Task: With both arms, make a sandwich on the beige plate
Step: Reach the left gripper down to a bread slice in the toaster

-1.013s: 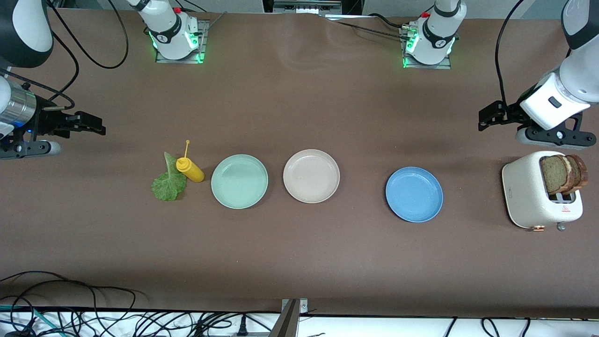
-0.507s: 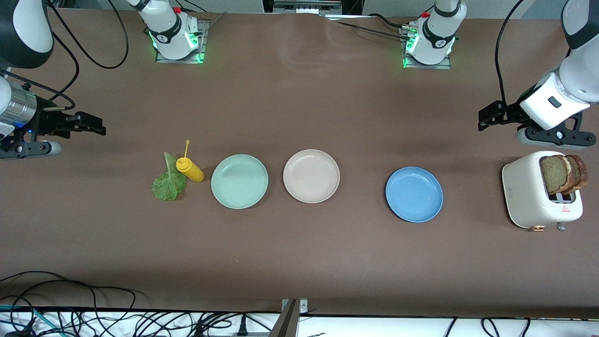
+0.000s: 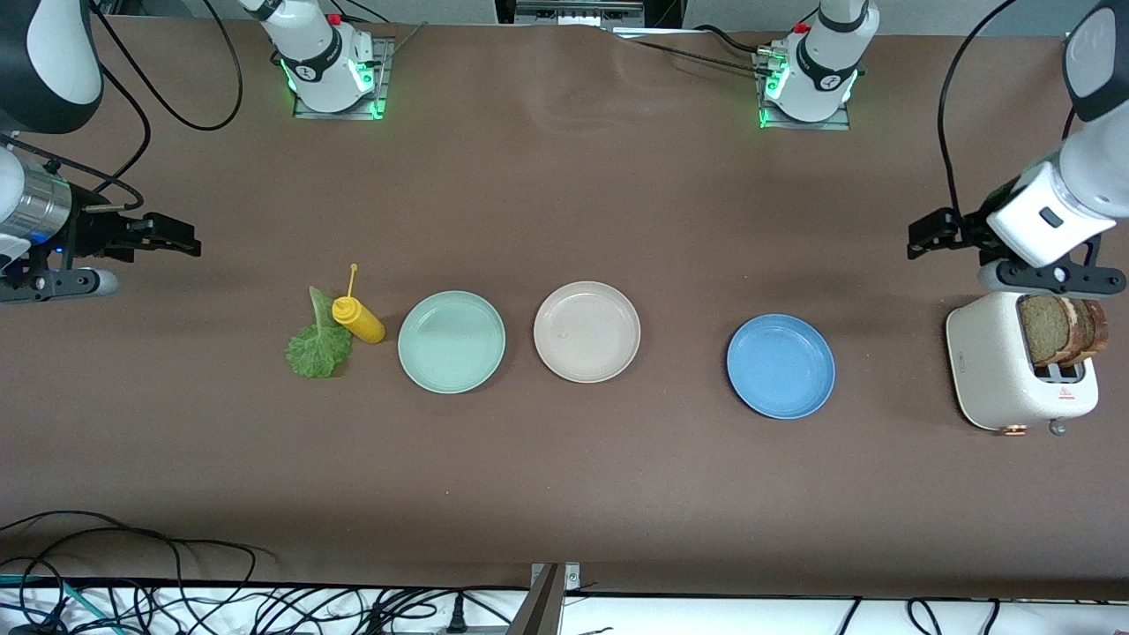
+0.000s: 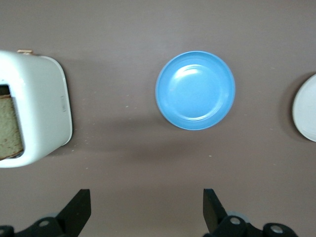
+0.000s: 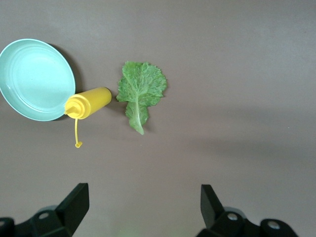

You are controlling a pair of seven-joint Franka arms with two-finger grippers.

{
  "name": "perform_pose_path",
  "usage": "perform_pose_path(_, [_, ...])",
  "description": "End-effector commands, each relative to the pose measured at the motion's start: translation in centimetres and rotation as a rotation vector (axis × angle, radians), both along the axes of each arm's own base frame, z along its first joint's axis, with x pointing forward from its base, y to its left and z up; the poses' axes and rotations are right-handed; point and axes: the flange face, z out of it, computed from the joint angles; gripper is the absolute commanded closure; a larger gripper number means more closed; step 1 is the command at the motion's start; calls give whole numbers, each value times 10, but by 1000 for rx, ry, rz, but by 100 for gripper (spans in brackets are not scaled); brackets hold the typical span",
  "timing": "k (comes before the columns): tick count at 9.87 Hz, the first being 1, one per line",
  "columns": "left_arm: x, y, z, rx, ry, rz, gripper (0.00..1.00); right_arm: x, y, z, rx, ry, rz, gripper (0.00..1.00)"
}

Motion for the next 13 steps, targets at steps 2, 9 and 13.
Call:
perform_pose_path(2, [23, 96, -14, 61, -28, -24, 0, 1, -3, -1, 20, 2, 8, 0])
perform_pose_path(9, [31, 212, -110, 81, 22, -52, 0, 4, -12, -7, 23, 8, -5, 0])
perform_pose_path(13, [36, 221, -132, 72, 17, -43, 0, 4, -14, -9, 23, 11, -8, 0])
